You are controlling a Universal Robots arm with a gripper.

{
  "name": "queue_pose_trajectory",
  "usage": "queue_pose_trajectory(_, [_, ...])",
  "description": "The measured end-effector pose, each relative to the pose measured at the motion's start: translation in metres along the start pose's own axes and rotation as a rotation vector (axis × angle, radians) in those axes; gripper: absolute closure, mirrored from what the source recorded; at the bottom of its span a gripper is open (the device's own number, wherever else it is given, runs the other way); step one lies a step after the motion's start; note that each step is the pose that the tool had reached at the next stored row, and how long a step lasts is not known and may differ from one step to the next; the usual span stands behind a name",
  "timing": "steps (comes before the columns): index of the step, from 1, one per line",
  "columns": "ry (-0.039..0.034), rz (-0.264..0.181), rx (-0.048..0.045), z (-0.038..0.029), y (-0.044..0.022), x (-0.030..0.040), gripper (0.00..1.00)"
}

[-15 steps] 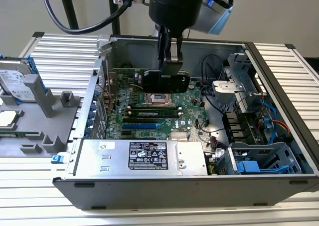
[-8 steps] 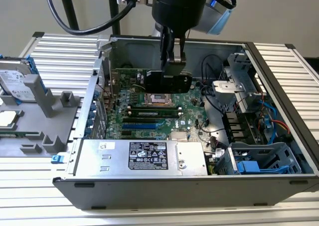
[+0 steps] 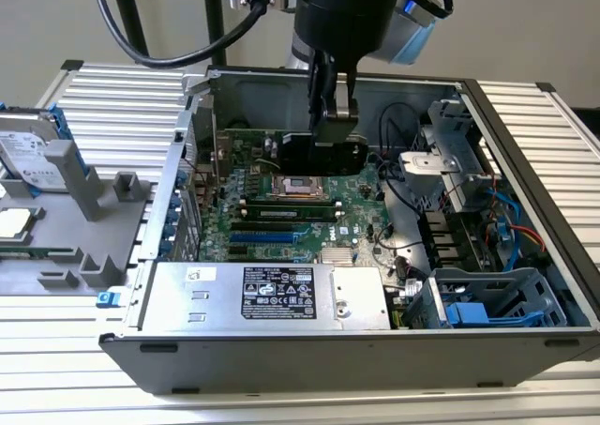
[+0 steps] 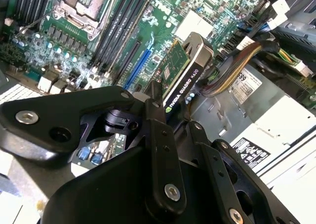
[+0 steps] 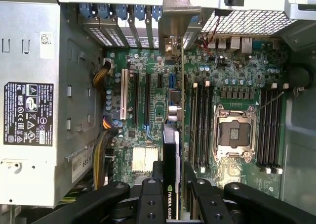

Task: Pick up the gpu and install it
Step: 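Insert the gpu into the slot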

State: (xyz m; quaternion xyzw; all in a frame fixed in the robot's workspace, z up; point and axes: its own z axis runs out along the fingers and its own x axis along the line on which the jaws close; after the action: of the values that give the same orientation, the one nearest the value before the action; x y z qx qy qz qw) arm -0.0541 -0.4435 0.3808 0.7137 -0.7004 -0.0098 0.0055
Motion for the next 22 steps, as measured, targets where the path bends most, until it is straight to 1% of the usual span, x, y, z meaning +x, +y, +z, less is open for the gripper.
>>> queue_pose_trajectory(6, [-0.0001,0.000,0.0001,0.0001,-0.0043,0.0001,1.00])
queue_pose_trajectory(22, [0.0000,0.000,0.0002,0.0030,-0.0046,0.0001,1.00])
